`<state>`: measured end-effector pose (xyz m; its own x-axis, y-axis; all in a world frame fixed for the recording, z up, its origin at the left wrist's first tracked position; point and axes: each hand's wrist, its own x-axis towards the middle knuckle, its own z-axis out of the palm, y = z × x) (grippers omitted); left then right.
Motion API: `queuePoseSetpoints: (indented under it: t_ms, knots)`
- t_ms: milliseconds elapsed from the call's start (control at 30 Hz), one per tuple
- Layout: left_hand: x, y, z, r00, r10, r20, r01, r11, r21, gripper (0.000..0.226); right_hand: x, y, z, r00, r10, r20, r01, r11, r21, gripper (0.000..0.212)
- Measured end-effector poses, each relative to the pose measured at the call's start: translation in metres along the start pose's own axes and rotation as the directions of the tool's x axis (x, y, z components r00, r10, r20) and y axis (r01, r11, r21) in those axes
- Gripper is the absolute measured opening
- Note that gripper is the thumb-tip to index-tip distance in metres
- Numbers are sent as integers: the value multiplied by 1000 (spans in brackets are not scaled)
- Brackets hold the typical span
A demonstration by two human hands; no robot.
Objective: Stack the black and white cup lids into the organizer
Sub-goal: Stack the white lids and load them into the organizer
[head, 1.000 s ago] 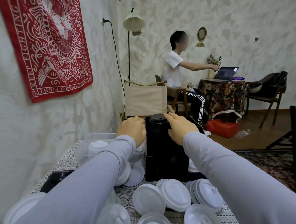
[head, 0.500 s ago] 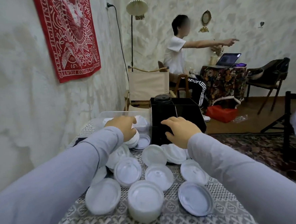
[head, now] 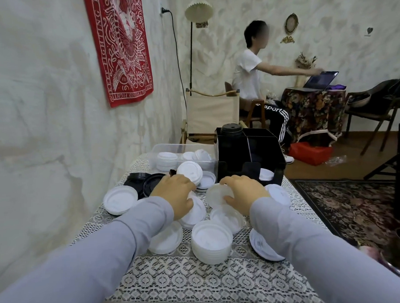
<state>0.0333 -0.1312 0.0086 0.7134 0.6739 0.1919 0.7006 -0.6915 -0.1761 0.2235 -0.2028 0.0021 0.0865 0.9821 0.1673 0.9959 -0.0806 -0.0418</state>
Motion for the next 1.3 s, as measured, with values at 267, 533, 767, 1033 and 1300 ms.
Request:
queuePoseSetpoints:
  t_ms: [267, 533, 767, 1033, 1300]
  knots:
    - [0, 25, 9, 997, 59, 55, -55, 996, -68, 42, -3, -1, 8, 995, 99, -32, -90, 974, 206, 37]
    - [2, 38, 17, 993, 97, 69, -89, 990, -114, 40, -8, 1, 14, 992, 101, -78, -88, 983, 158, 22]
    - [-2, 16, 17, 994, 70, -88, -89, 965, -246, 36, -15, 8, 12, 999, -6, -54, 7, 1000, 29, 27]
    - [16, -84, 18, 885, -464, 46, 449, 822, -352, 52, -29, 22, 13, 990, -104, 93, 103, 995, 11, 48]
    - [34, -96, 36, 850, -482, 213, 526, 802, -283, 53, -20, 23, 12, 985, -122, 121, 119, 992, 27, 45]
